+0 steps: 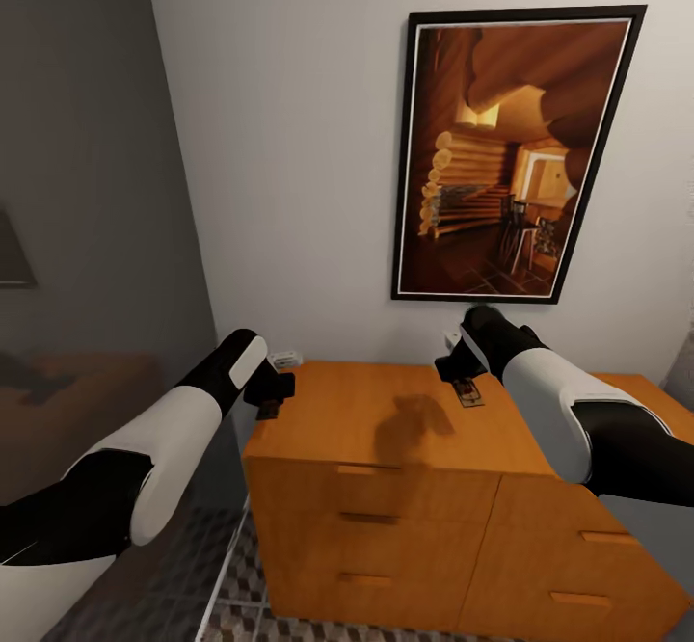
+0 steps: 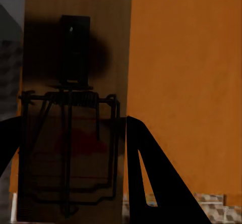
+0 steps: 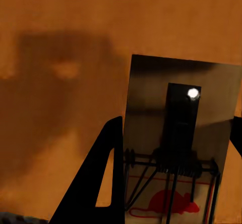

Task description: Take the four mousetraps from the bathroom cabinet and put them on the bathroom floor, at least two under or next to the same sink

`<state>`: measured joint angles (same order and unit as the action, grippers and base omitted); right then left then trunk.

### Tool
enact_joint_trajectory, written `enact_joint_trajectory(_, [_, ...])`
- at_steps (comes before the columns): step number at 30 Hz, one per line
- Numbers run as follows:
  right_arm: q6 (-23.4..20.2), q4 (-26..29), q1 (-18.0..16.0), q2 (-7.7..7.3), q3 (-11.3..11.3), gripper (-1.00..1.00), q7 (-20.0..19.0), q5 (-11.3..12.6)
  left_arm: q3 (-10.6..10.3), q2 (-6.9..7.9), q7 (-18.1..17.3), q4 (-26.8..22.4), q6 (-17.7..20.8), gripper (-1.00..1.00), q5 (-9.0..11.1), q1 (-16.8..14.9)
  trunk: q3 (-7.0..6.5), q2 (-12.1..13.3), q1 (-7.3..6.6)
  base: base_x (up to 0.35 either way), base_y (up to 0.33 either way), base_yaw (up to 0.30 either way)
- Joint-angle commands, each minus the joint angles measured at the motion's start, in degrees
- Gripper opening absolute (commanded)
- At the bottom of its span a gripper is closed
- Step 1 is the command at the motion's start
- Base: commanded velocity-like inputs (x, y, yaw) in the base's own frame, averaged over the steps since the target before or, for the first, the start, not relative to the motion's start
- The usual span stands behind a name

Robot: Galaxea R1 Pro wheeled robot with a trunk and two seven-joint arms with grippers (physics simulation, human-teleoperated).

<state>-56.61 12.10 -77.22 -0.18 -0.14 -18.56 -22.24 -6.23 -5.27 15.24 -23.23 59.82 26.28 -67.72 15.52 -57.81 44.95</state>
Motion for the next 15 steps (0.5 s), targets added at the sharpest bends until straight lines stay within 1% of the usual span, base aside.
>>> enact_joint_trajectory(1, [-0.19,0.07,-0.03,-0.01,-0.04,-1.0,-0.52,-0.53,-0.42,0.02,0.32,-0.06,0.18,-1.0,0.45,-0.04,0.08,-0.06,-0.03,-0.332,0.0,0.0])
enact_joint_trajectory(15, [-0.42,-0.31,-0.03,0.13,0.01,-1.0,-0.43,-0.45,-0.43,0.0,0.33,0.06,0.18,-1.0,0.37,-0.04,0.08,-0.06,-0.03,-0.342,0.0,0.0])
